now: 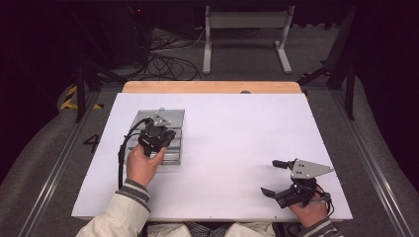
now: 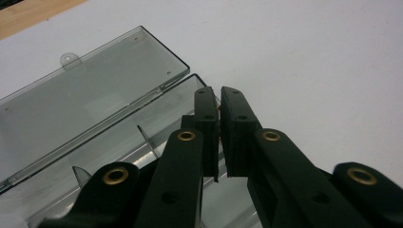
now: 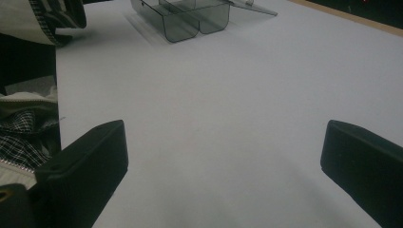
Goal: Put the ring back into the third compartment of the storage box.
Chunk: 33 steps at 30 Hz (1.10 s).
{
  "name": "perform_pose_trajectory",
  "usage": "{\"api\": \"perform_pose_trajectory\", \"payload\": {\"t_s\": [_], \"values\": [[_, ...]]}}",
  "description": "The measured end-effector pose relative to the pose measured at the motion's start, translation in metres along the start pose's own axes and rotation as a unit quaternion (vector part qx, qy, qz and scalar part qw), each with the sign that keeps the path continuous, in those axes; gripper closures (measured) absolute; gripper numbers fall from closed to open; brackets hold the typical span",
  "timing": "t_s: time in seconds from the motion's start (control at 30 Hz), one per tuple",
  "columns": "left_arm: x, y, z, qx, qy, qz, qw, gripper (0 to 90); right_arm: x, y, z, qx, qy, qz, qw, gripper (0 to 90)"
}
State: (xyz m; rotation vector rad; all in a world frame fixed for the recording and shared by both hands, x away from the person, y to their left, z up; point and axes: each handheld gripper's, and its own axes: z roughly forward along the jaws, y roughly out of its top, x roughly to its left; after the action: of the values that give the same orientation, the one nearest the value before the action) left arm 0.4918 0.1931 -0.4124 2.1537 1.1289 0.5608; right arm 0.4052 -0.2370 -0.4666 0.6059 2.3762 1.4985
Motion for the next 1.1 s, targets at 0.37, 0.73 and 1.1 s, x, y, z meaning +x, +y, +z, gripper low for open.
{"api": "perform_pose_trajectory", "payload": {"t_s": [0.37,0.73,1.1], "values": [[0.007,-0.002,0.012,0.016,-0.001,-0.010,0.9998,85.8,0.000,0.000,0.000,0.001,0.000,-0.001,1.0000,2.6],[0.014,-0.004,0.022,0.035,-0.006,-0.019,0.9992,85.8,0.000,0.000,0.001,0.003,0.002,-0.001,1.0000,2.6],[0.020,-0.006,0.031,0.059,-0.006,-0.029,0.9978,85.7,0.000,0.000,0.001,0.003,0.003,-0.003,1.0000,2.6]]}}
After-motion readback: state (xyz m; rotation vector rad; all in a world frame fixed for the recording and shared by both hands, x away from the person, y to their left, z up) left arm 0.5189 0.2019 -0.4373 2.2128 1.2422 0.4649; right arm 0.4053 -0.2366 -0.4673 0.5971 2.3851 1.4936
